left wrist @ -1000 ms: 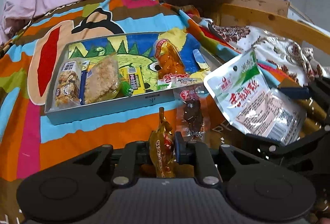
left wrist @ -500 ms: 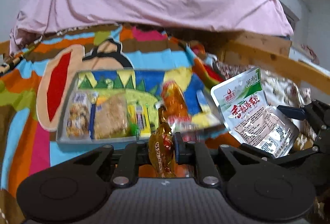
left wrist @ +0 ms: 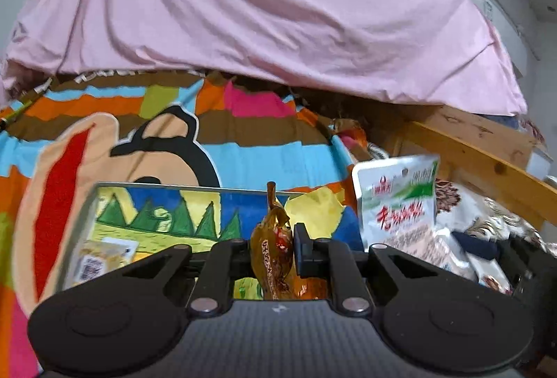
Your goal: Organize snacks
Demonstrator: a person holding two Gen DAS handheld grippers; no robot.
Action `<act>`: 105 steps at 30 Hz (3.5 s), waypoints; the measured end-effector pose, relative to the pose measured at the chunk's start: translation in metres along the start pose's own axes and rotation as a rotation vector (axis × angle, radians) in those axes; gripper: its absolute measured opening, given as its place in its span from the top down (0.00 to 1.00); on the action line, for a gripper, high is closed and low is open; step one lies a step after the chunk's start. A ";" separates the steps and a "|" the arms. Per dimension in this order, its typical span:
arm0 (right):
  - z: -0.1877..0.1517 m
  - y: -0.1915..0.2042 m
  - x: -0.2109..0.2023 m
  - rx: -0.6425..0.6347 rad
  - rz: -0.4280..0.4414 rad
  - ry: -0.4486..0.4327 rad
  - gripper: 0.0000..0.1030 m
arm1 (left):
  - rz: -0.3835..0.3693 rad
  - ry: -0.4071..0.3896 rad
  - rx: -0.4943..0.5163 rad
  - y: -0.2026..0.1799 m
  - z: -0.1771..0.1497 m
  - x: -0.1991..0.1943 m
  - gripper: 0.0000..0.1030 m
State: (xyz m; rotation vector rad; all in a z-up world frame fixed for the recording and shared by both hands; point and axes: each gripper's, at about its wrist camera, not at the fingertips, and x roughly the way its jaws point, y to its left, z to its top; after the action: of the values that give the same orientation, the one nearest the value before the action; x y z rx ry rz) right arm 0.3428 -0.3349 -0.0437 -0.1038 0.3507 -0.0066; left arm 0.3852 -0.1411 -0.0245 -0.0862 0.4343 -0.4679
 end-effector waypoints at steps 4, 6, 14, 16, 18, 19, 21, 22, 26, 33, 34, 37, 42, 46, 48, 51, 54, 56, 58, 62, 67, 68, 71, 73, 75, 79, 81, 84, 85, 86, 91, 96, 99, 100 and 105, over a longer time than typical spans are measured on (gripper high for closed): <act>-0.001 -0.008 0.028 0.082 0.031 0.059 0.10 | -0.002 0.057 -0.012 0.001 -0.003 0.035 0.84; -0.004 -0.007 0.034 0.095 0.049 0.082 0.10 | -0.006 0.084 -0.026 0.002 -0.005 0.047 0.84; -0.021 -0.004 0.053 0.159 0.080 0.166 0.09 | 0.015 0.164 -0.031 0.004 -0.018 0.070 0.83; -0.021 -0.002 0.053 0.144 0.075 0.164 0.09 | 0.020 0.169 -0.043 0.006 -0.021 0.070 0.83; -0.020 -0.002 0.053 0.143 0.077 0.164 0.08 | 0.027 0.174 -0.051 0.007 -0.022 0.071 0.82; -0.020 -0.002 0.053 0.142 0.077 0.163 0.08 | 0.031 0.175 -0.054 0.007 -0.022 0.071 0.82; -0.021 -0.001 0.052 0.138 0.078 0.161 0.07 | 0.044 0.179 -0.055 0.007 -0.022 0.070 0.79; -0.021 0.000 0.052 0.135 0.078 0.161 0.07 | 0.049 0.180 -0.054 0.007 -0.022 0.069 0.76; -0.022 0.000 0.049 0.139 0.080 0.161 0.06 | 0.064 0.188 -0.063 0.009 -0.023 0.066 0.58; -0.016 -0.004 0.033 0.173 0.100 0.145 0.01 | 0.070 0.153 -0.095 0.013 -0.023 0.042 0.35; -0.015 -0.005 0.030 0.174 0.101 0.144 0.01 | 0.071 0.144 -0.099 0.014 -0.023 0.037 0.32; -0.009 -0.007 0.016 0.187 0.097 0.127 0.01 | 0.074 0.118 -0.120 0.017 -0.022 0.020 0.26; 0.004 -0.013 -0.016 0.203 0.091 0.084 0.01 | 0.094 0.047 -0.108 0.017 -0.017 -0.018 0.15; 0.015 -0.015 -0.050 0.195 0.080 0.033 0.01 | 0.108 -0.012 -0.090 0.012 -0.012 -0.052 0.06; 0.019 -0.014 -0.069 0.190 0.075 0.008 0.01 | 0.120 -0.051 -0.080 0.010 -0.011 -0.071 0.02; 0.022 -0.011 -0.096 0.191 0.069 -0.023 0.01 | 0.132 -0.098 -0.063 0.007 -0.010 -0.100 0.01; 0.020 -0.006 -0.127 0.185 0.068 -0.043 0.01 | 0.133 -0.124 -0.047 0.004 -0.012 -0.128 0.01; 0.017 -0.001 -0.146 0.166 0.067 -0.051 0.01 | 0.135 -0.143 -0.038 0.002 -0.017 -0.145 0.01; 0.013 0.004 -0.163 0.150 0.064 -0.054 0.01 | 0.134 -0.152 -0.024 -0.001 -0.024 -0.163 0.01; 0.002 0.015 -0.196 0.135 0.071 -0.055 0.01 | 0.138 -0.143 0.004 -0.005 -0.041 -0.191 0.01; -0.009 0.026 -0.226 0.127 0.084 -0.044 0.01 | 0.142 -0.114 0.010 -0.005 -0.063 -0.221 0.01; -0.011 0.028 -0.230 0.125 0.087 -0.039 0.01 | 0.146 -0.109 0.012 -0.004 -0.067 -0.226 0.01; -0.018 0.035 -0.245 0.116 0.087 -0.025 0.01 | 0.161 -0.098 0.019 -0.002 -0.078 -0.239 0.01; -0.022 0.038 -0.253 0.109 0.086 -0.017 0.01 | 0.168 -0.095 0.017 -0.001 -0.084 -0.248 0.01; -0.026 0.039 -0.261 0.108 0.080 -0.008 0.01 | 0.176 -0.096 0.009 0.000 -0.091 -0.257 0.01; -0.036 0.042 -0.273 0.115 0.075 0.025 0.01 | 0.191 -0.069 -0.012 0.004 -0.102 -0.267 0.00; -0.040 0.044 -0.277 0.112 0.080 0.045 0.01 | 0.200 -0.055 -0.017 0.005 -0.105 -0.270 0.00; -0.045 0.049 -0.281 0.108 0.087 0.063 0.01 | 0.208 -0.035 -0.005 0.004 -0.110 -0.275 0.00; -0.046 0.050 -0.282 0.106 0.087 0.069 0.01 | 0.212 -0.032 -0.001 0.003 -0.112 -0.277 0.00; -0.048 0.051 -0.284 0.106 0.085 0.074 0.01 | 0.217 -0.029 -0.001 0.003 -0.113 -0.278 0.00; -0.052 0.053 -0.285 0.117 0.076 0.095 0.01 | 0.247 -0.007 -0.044 0.008 -0.117 -0.286 0.00; -0.052 0.051 -0.286 0.128 0.060 0.091 0.01 | 0.260 0.022 -0.062 0.010 -0.117 -0.287 0.00; -0.052 0.049 -0.284 0.132 0.055 0.098 0.01 | 0.256 0.029 -0.040 0.007 -0.116 -0.285 0.00; -0.052 0.049 -0.284 0.133 0.053 0.100 0.01 | 0.254 0.035 -0.032 0.006 -0.116 -0.283 0.00; -0.054 0.049 -0.280 0.133 0.044 0.111 0.01 | 0.251 0.056 -0.027 0.006 -0.116 -0.274 0.00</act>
State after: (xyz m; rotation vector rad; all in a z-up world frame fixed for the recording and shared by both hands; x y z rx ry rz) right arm 0.0607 -0.2842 -0.0028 0.0358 0.4624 0.0082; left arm 0.1187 -0.0095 -0.0248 -0.0437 0.4993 -0.2179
